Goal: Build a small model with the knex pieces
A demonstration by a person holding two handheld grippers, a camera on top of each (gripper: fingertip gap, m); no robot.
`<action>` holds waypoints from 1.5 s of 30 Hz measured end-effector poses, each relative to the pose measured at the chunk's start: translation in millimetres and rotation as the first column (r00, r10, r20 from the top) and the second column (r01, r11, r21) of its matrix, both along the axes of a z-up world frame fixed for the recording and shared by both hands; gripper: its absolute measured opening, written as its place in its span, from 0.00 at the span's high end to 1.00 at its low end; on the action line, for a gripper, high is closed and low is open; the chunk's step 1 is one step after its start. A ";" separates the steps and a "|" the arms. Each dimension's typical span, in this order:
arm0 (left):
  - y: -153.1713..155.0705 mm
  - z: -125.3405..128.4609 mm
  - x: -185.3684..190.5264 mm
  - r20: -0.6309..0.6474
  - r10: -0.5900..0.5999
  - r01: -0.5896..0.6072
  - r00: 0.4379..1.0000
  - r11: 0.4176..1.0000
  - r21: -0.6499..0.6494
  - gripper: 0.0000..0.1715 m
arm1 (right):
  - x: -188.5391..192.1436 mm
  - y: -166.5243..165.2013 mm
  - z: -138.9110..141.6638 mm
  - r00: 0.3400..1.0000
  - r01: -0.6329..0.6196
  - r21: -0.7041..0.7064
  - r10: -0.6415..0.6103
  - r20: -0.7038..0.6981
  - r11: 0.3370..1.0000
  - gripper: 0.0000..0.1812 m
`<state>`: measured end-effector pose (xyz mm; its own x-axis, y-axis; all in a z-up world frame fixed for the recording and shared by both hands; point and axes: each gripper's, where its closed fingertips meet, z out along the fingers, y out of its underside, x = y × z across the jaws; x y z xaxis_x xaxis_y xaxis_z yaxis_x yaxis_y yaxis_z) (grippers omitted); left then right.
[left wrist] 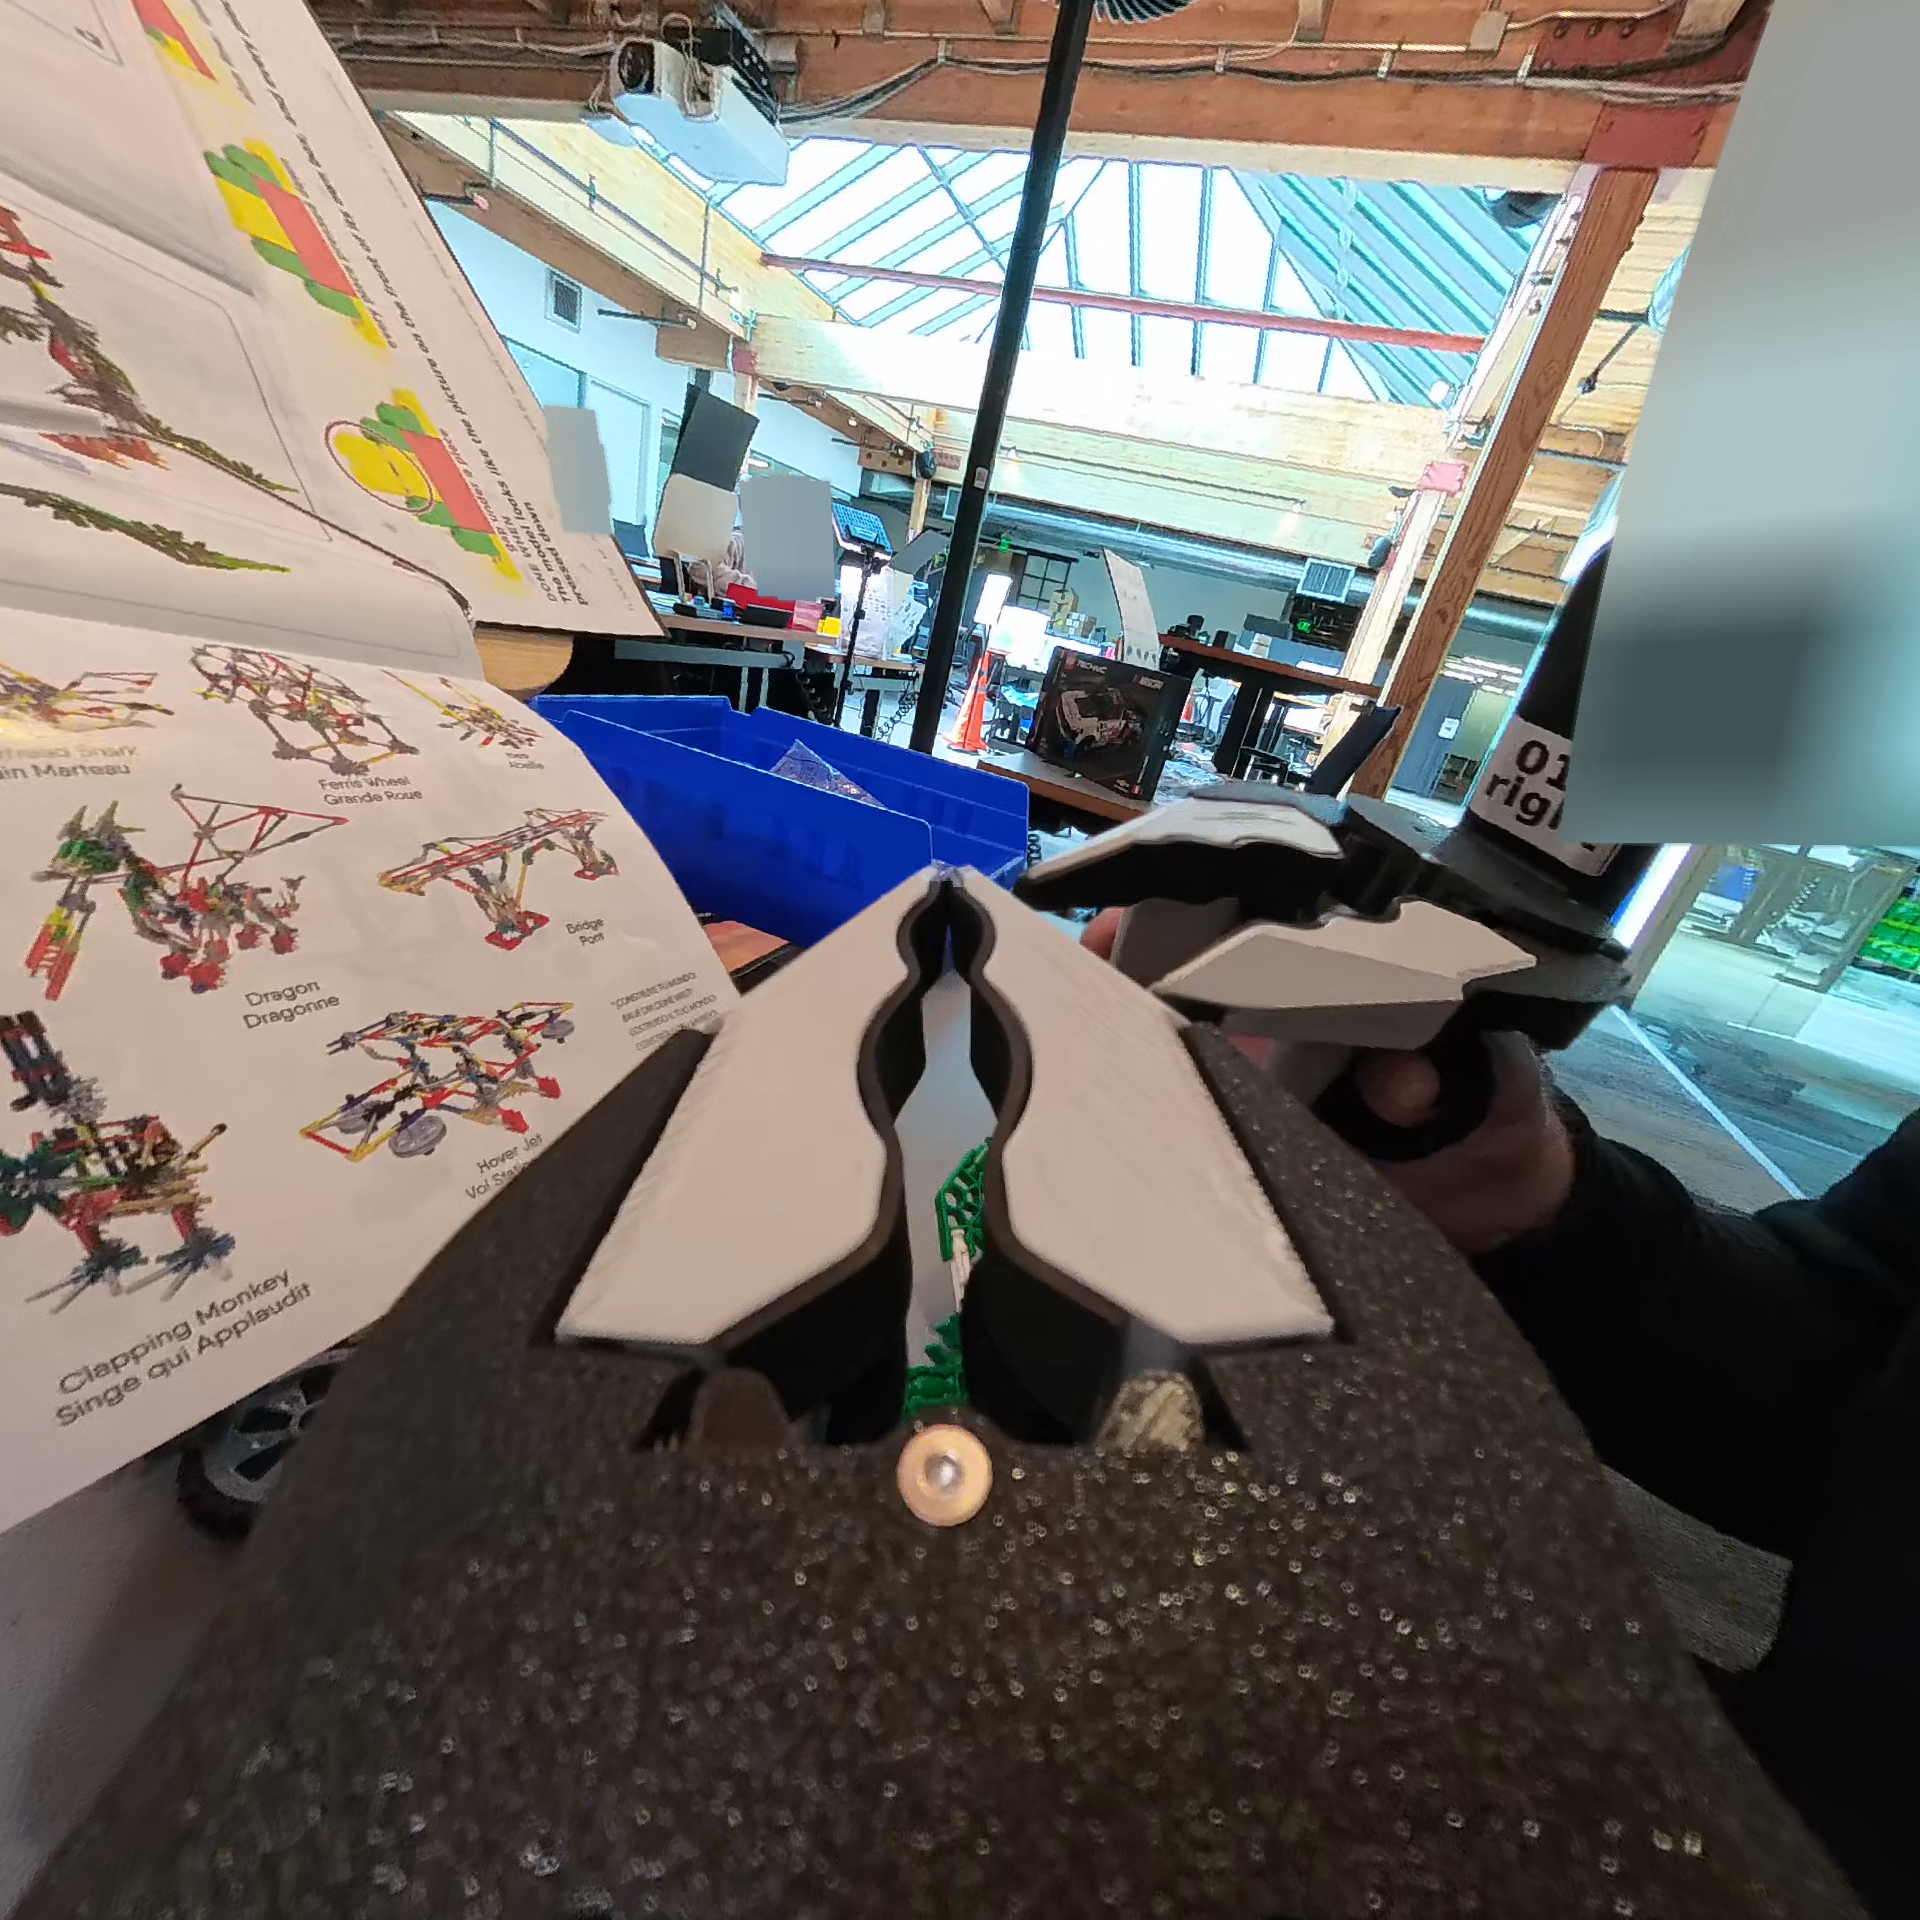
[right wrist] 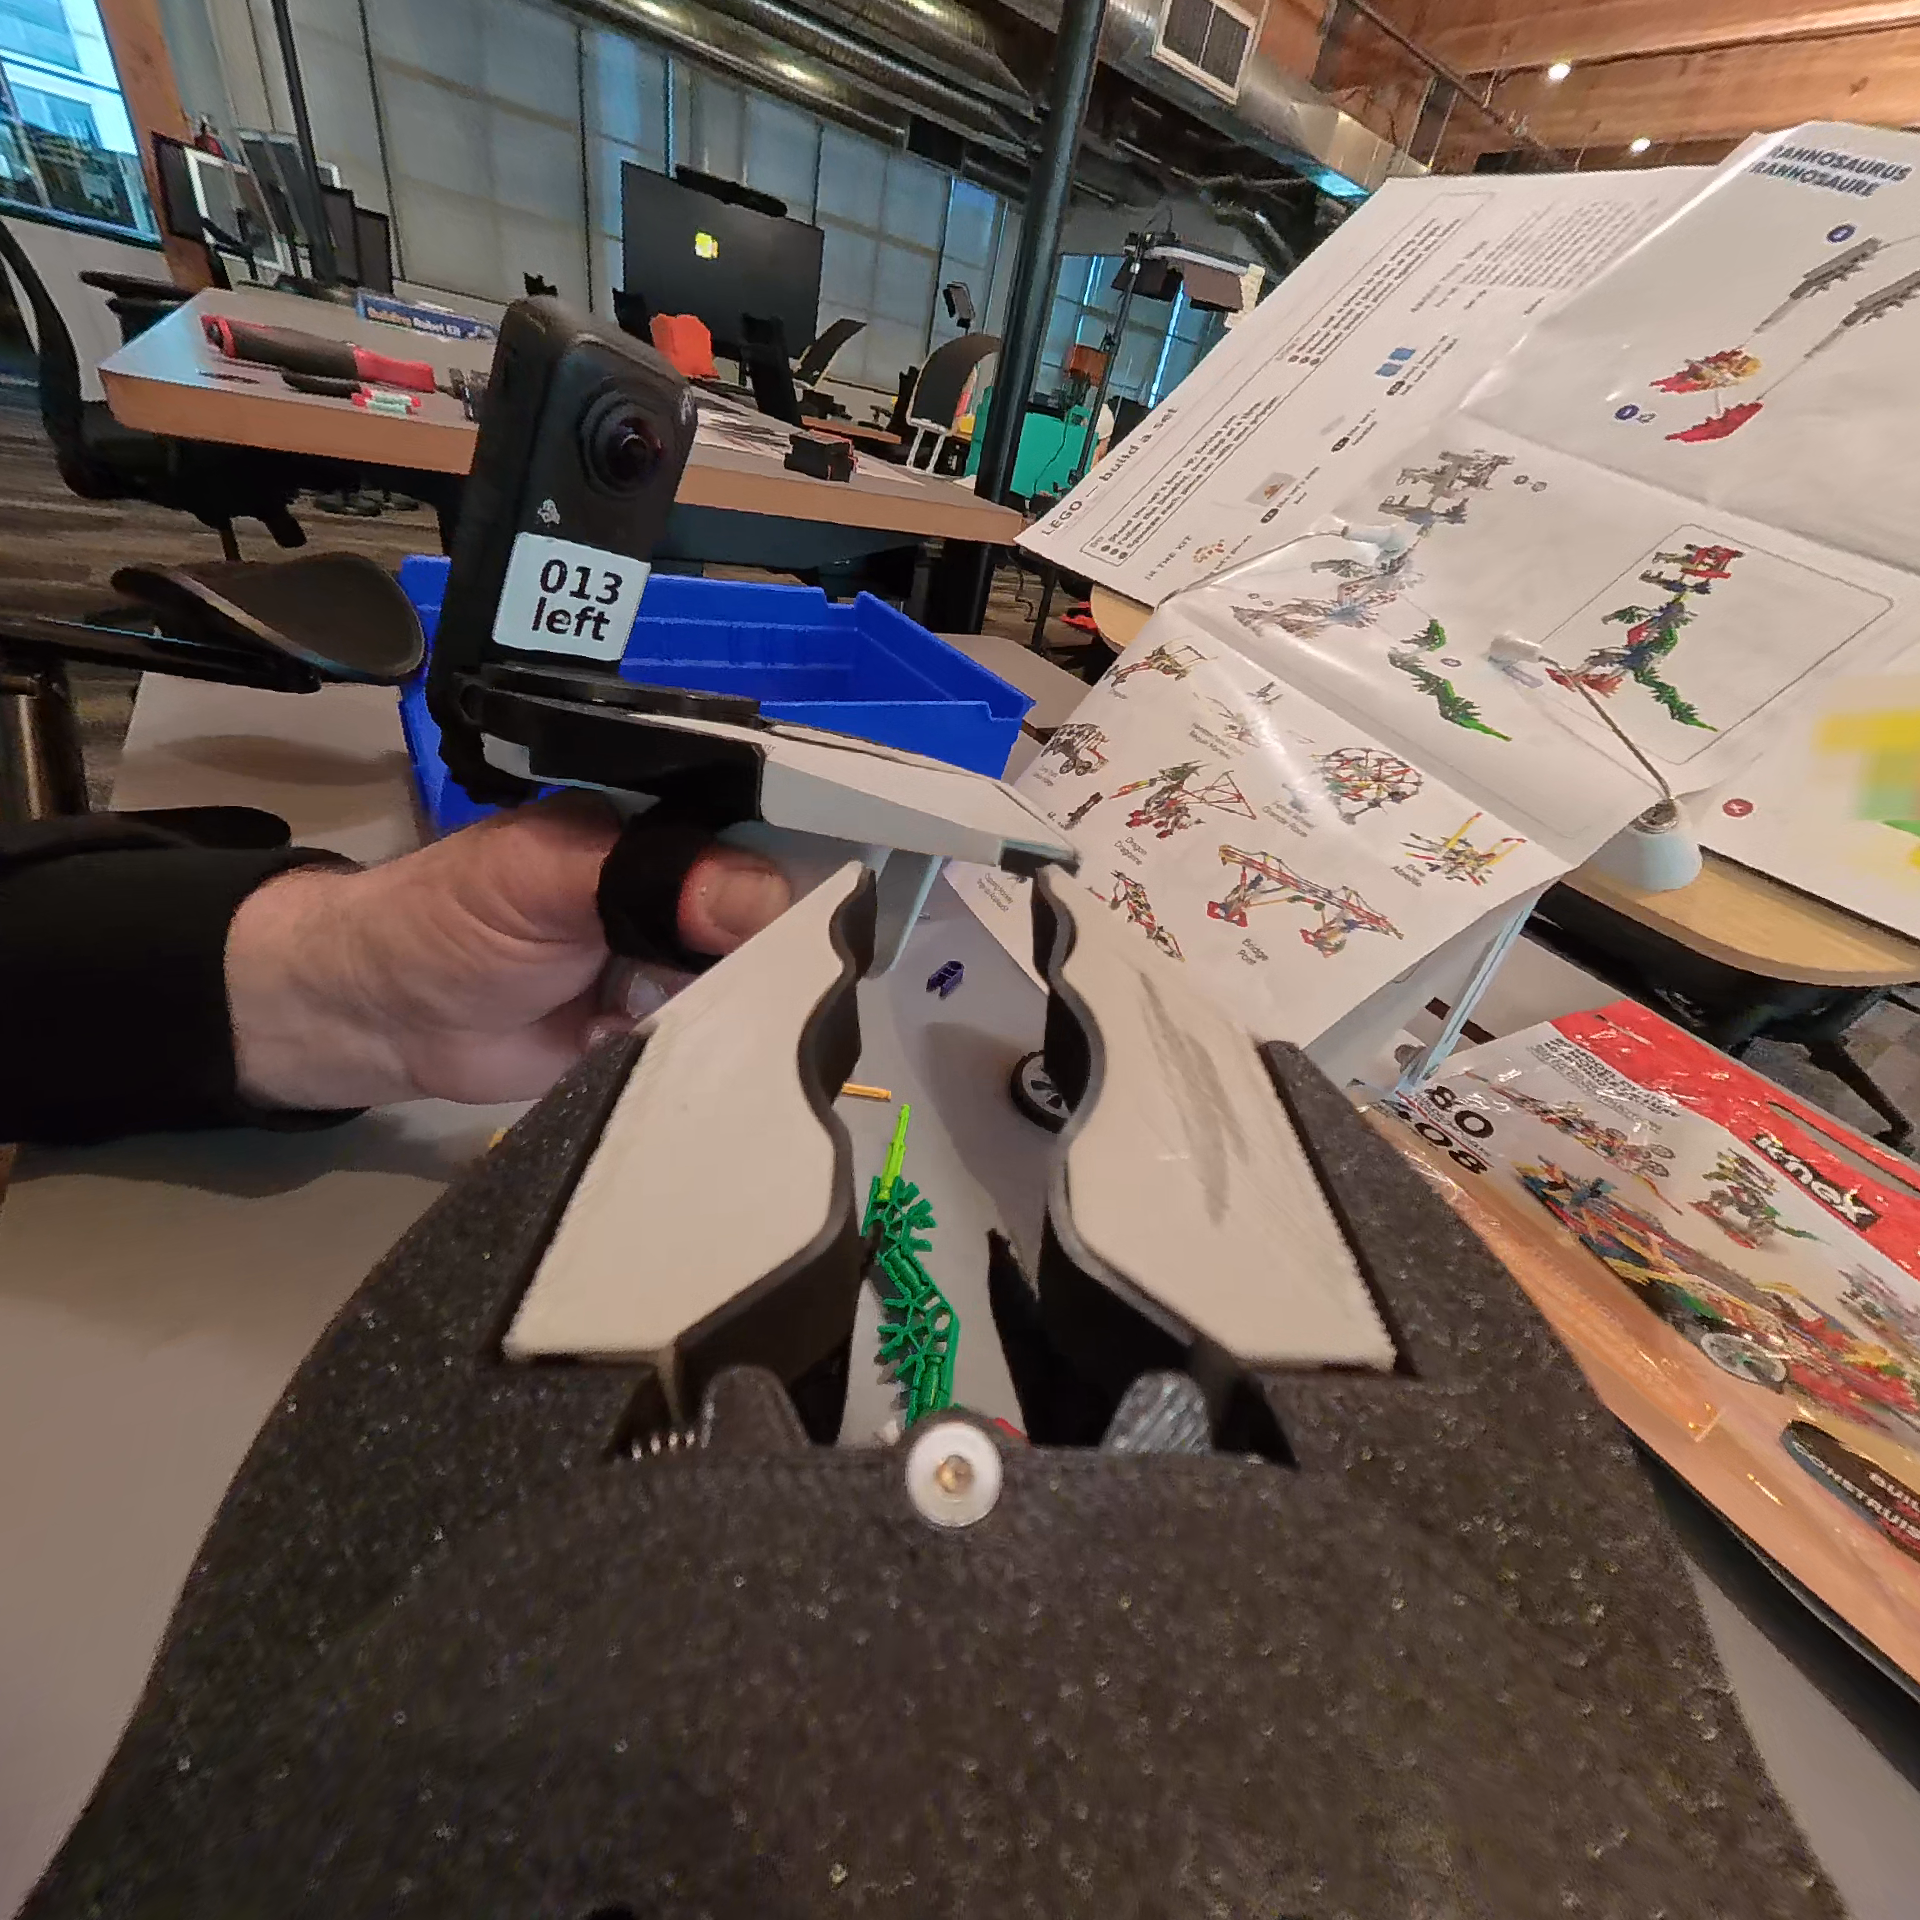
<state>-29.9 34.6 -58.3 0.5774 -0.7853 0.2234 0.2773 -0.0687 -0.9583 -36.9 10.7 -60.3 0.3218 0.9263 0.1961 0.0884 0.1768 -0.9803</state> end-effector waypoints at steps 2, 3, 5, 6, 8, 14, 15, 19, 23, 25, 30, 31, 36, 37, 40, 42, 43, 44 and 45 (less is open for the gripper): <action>-1.2 -0.8 4.0 -0.012 -0.006 0.006 1.000 1.000 0.005 1.00 | -2.0 0.5 -2.5 1.000 0.011 0.010 -0.011 0.013 1.000 0.84; -0.9 -0.8 5.0 -0.013 -0.001 0.001 1.000 1.000 0.005 1.00 | -2.2 1.3 -3.1 1.000 0.018 0.013 -0.018 0.016 1.000 0.84; -0.3 -0.1 5.3 -0.004 -0.003 0.003 1.000 1.000 0.001 1.00 | -2.1 1.8 -2.5 1.000 0.023 0.013 -0.023 0.009 1.000 0.84; 0.1 -0.4 5.4 -0.008 0.003 -0.003 1.000 1.000 0.003 1.00 | -2.5 1.7 -2.9 1.000 0.023 0.012 -0.023 0.010 1.000 0.83; 0.6 -1.7 6.0 -0.032 0.028 -0.028 0.999 0.999 0.017 1.00 | -2.5 2.4 -3.8 0.999 0.035 0.025 -0.036 0.019 0.999 0.83; -1.0 0.8 6.7 -0.079 0.066 -0.061 0.995 0.996 0.062 1.00 | -1.3 1.8 -1.6 1.000 0.023 -0.001 -0.023 -0.005 1.000 0.86; -0.1 -0.2 6.4 -0.091 0.077 -0.071 0.993 0.995 0.066 1.00 | -1.8 1.9 -2.6 1.000 0.025 -0.001 -0.025 0.002 1.000 0.86; -1.2 1.0 6.7 -0.098 0.090 -0.082 0.991 0.993 0.082 1.00 | -1.6 1.7 -2.3 0.999 0.035 0.016 -0.035 0.006 0.999 0.89; -1.1 0.4 6.8 -0.093 0.087 -0.080 0.992 0.994 0.077 1.00 | -0.9 2.1 -2.6 0.999 0.034 0.019 -0.034 0.010 0.999 0.89; -0.6 2.3 7.3 -0.075 0.078 -0.073 0.994 0.995 0.070 1.00 | 0.3 3.4 -0.4 0.999 0.036 0.015 -0.036 -0.002 0.999 0.88; 3.3 2.8 5.9 -0.038 0.073 -0.072 0.997 0.997 0.040 1.00 | 2.0 9.1 -2.1 0.999 0.054 -0.013 -0.054 0.000 0.998 0.82; 3.4 2.4 6.0 -0.037 0.070 -0.068 0.997 0.997 0.037 1.00 | 1.2 8.4 -2.3 0.999 0.052 -0.008 -0.052 0.002 0.999 0.82; 3.4 2.1 7.3 -0.042 0.070 -0.068 0.997 0.997 0.039 1.00 | 1.0 8.9 -2.2 0.998 0.069 0.016 -0.069 0.007 0.997 0.83; 3.6 1.5 7.4 -0.053 0.075 -0.073 0.996 0.996 0.043 1.00 | 0.8 9.1 -2.7 0.997 0.071 0.018 -0.071 0.010 0.997 0.83; 2.3 -0.1 8.4 -0.097 0.080 -0.074 0.992 0.995 0.064 1.00 | 1.4 9.2 -3.7 0.997 0.072 0.025 -0.072 0.018 0.997 0.84; 0.8 -0.9 9.1 -0.164 0.100 -0.084 0.981 0.991 0.104 1.00 | 2.3 9.3 -4.2 0.997 0.071 0.031 -0.072 0.024 0.997 0.87; 0.0 -0.7 9.2 -0.187 0.101 -0.080 0.977 0.990 0.116 1.00 | 2.3 8.5 -3.8 0.997 0.068 0.030 -0.069 0.024 0.997 0.87; -0.4 -0.9 9.1 -0.208 0.108 -0.082 0.972 0.988 0.129 1.00 | 2.0 8.0 -4.0 0.997 0.068 0.031 -0.069 0.027 0.997 0.87; -0.6 -1.7 9.1 -0.233 0.114 -0.083 0.966 0.987 0.139 1.00 | 1.7 7.6 -4.8 0.997 0.070 0.039 -0.071 0.034 0.997 0.87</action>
